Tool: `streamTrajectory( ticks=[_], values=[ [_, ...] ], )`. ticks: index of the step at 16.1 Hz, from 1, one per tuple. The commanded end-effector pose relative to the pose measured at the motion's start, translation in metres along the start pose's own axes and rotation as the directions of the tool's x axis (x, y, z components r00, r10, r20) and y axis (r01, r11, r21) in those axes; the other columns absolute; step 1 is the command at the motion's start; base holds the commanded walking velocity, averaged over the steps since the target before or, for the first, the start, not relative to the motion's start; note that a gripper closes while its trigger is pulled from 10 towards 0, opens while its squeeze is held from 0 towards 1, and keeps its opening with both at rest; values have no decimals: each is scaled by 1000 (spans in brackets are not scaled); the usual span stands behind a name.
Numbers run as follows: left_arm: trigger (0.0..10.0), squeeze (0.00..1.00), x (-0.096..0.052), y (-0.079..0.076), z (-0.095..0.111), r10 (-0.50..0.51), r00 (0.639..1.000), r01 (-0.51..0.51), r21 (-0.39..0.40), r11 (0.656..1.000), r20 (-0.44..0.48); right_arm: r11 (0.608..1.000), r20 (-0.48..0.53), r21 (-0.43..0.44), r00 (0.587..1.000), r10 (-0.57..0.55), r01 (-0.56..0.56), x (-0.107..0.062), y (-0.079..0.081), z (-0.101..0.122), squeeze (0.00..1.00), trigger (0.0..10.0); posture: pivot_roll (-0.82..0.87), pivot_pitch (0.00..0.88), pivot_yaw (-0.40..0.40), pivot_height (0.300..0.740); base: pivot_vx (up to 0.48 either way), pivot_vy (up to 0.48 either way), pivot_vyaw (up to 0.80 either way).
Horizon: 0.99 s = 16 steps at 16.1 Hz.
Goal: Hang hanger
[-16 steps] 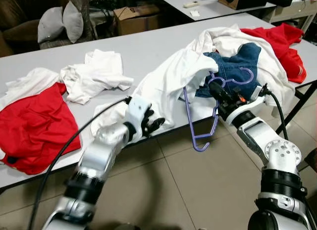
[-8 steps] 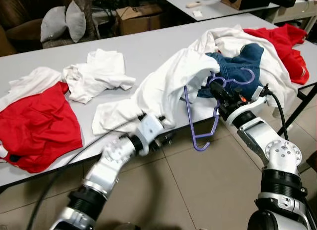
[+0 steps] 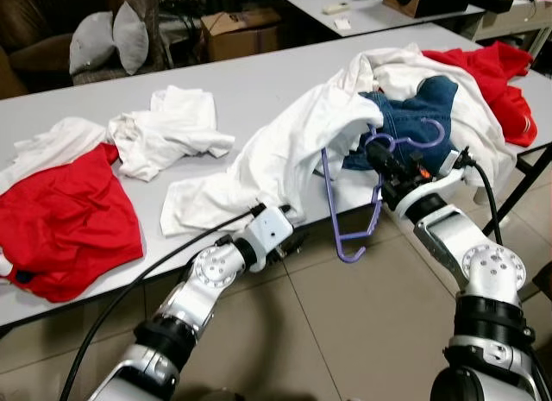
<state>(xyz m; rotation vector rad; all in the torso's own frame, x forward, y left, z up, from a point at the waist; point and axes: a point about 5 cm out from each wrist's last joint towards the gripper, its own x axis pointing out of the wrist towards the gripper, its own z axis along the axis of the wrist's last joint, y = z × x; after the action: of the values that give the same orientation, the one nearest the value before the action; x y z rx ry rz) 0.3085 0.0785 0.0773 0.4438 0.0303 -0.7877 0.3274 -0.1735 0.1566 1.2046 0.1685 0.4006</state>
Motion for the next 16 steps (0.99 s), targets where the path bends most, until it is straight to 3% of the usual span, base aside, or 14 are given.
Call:
streamTrajectory(
  ticks=[1, 2, 16],
  values=[
    [4902, 0, 1, 6, 0, 37, 999, -37, 18, 999, -6, 999, 6, 1, 999, 33, -33, 3, 8, 2, 0, 10000, -114, 0, 44, 740, 0, 0, 0],
    [0, 0, 2, 11, -2, 88, 996, -88, 27, 996, -14, 999, 5, 1, 999, 34, -34, 3, 8, 1, 0, 10000, -115, 0, 44, 740, 0, 0, 0],
    [0, 0, 4, 17, -7, 142, 990, -142, 25, 989, 0, 1000, 6, -3, 1000, 31, -31, 3, 8, 3, 0, 10000, -119, 0, 41, 740, 0, 0, 0]
  ],
)
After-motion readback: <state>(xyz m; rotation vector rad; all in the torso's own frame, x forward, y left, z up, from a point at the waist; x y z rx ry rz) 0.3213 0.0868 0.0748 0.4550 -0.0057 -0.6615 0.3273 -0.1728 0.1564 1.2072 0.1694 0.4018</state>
